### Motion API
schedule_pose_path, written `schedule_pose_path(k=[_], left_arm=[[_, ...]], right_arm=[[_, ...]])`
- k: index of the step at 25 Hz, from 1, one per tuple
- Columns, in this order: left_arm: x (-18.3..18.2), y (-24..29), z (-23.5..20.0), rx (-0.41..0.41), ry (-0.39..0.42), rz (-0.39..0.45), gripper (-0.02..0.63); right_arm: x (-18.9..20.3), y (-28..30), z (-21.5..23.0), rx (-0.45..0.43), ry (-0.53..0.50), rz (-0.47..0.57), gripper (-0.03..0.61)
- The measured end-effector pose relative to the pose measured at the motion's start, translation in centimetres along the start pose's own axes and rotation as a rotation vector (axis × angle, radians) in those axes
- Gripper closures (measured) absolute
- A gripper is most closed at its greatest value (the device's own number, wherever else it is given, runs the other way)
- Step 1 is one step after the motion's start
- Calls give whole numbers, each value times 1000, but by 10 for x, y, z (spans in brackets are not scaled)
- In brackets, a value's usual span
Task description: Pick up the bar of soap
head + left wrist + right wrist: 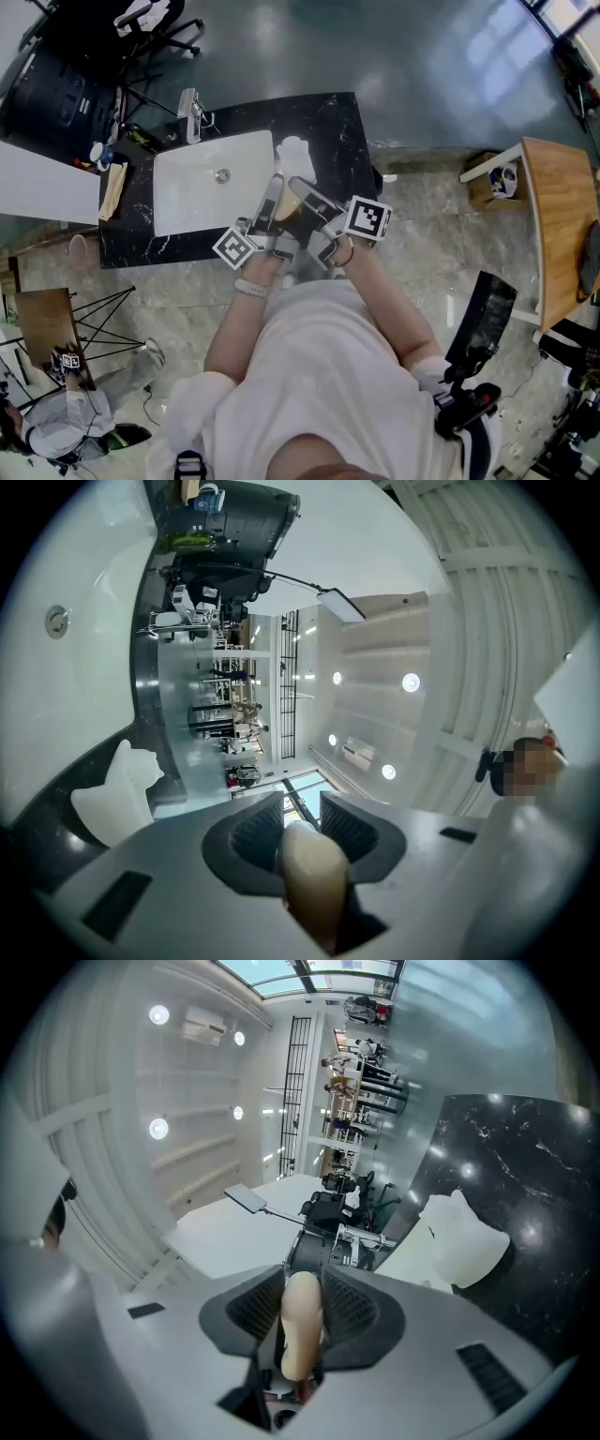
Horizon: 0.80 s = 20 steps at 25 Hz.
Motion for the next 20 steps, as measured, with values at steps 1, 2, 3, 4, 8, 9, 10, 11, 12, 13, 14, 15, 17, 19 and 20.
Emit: schedule_pose_path(k=[1, 2, 3, 4, 8, 9, 10, 11, 12, 13, 14, 15, 17, 19, 20], left_arm=[[-2, 0, 2, 1, 4, 4, 509], [-4, 2, 6, 9, 9, 7, 515], [-6, 4, 11, 20, 18, 9, 520], [-9, 6, 16, 33, 30, 11, 523], [-20, 19, 41, 86, 98, 10, 534], [-22, 21, 47, 100, 118, 7, 534], [-24, 23, 53, 113, 138, 4, 534], [-26, 25, 59, 123, 153, 2, 534], [-26, 27, 63, 131, 164, 1, 534], [-26, 29, 66, 135, 171, 0, 535], [-26, 31, 69, 138, 176, -2, 535], [-26, 33, 71, 141, 179, -4, 535], [-27, 35, 73, 142, 182, -6, 535], [-27, 34, 71, 135, 178, -5, 537], [-26, 34, 69, 131, 175, -4, 537]], right_arm=[[0, 1, -3, -13, -11, -4, 440], [0, 1, -7, -29, -23, -7, 440], [-1, 2, -12, -49, -37, -9, 440], [-1, 3, -19, -71, -54, -10, 440], [-6, 5, -45, -151, -109, -5, 440], [-6, 5, -51, -170, -119, -4, 440], [-7, 5, -56, -189, -126, -3, 440], [-7, 5, -61, -205, -131, -1, 440], [-8, 4, -66, -219, -136, 0, 440], [-10, 3, -69, -229, -140, 1, 440], [-11, 2, -72, -236, -142, 2, 440], [-12, 1, -74, -240, -144, 3, 440], [-14, 2, -75, -245, -147, -1, 440], [-14, 3, -74, -242, -145, -7, 440], [-14, 3, -72, -240, -142, -9, 440]])
Point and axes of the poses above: the fingertips, and each gripper's own axes: y forward along the fingers, z to its right, x out of its underside, the point moved 7 cm from there along -y, backward along the fingers, and after that the axes turned 10 degrees about y, right-handed, at the moved point
